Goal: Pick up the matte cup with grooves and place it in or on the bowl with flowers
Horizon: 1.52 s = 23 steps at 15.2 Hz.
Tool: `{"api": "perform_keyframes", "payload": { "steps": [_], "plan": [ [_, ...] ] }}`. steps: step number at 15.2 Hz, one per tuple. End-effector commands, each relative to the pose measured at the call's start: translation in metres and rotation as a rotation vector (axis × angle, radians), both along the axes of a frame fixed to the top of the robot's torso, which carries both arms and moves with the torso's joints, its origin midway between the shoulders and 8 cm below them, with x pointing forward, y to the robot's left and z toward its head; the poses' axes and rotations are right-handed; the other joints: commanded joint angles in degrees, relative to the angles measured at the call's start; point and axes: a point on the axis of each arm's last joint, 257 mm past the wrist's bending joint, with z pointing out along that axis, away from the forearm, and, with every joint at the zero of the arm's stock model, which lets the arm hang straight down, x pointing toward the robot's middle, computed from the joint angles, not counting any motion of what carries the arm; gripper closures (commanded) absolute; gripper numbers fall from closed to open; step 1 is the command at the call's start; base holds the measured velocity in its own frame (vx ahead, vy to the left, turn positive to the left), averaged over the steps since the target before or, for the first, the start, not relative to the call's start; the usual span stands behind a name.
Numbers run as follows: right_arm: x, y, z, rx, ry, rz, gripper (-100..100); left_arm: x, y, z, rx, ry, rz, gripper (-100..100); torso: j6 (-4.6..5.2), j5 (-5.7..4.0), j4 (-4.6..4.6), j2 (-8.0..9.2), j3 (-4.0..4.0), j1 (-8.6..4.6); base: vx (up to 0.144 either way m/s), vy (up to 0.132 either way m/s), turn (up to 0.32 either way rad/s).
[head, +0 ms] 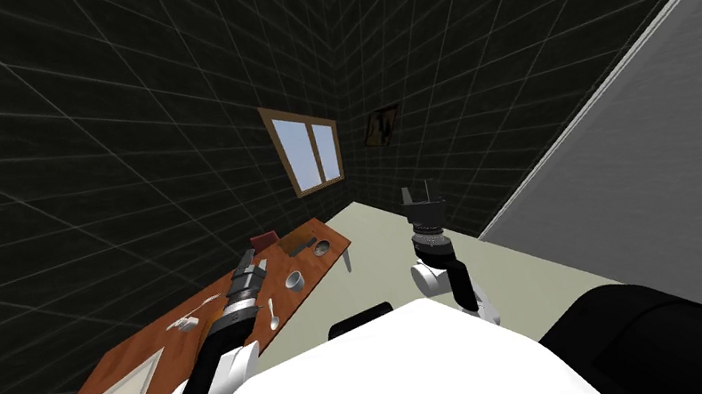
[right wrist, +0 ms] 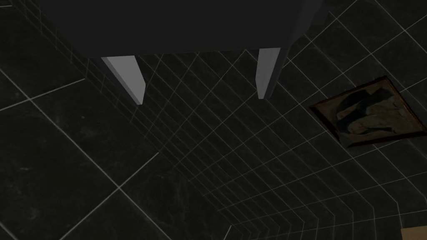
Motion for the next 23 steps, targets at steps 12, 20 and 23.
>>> {"api": "perform_keyframes", "payload": {
  "steps": [12, 20, 23],
  "plan": [
    [0.000, 0.000, 0.000, 0.000, 0.000, 0.000, 0, -0.006, 0.060, -0.099, -0.088, 0.318, 0.121, -100, 0.00, 0.00, -0.04, -0.18, -0.10, 0.01, -0.064, 0.009, -0.127],
    [0.000, 0.000, 0.000, 0.000, 0.000, 0.000, 0, -0.025, 0.089, -0.162, -0.161, 0.507, 0.183, -100, 0.02, 0.01, -0.07, -0.31, -0.18, 0.05, -0.026, 0.012, -0.135],
    [0.000, 0.000, 0.000, 0.000, 0.000, 0.000, 0, -0.034, 0.096, -0.185, -0.190, 0.576, 0.203, -100, 0.00, 0.01, -0.08, -0.36, -0.20, 0.05, -0.007, 0.014, -0.108]
  ]
}}
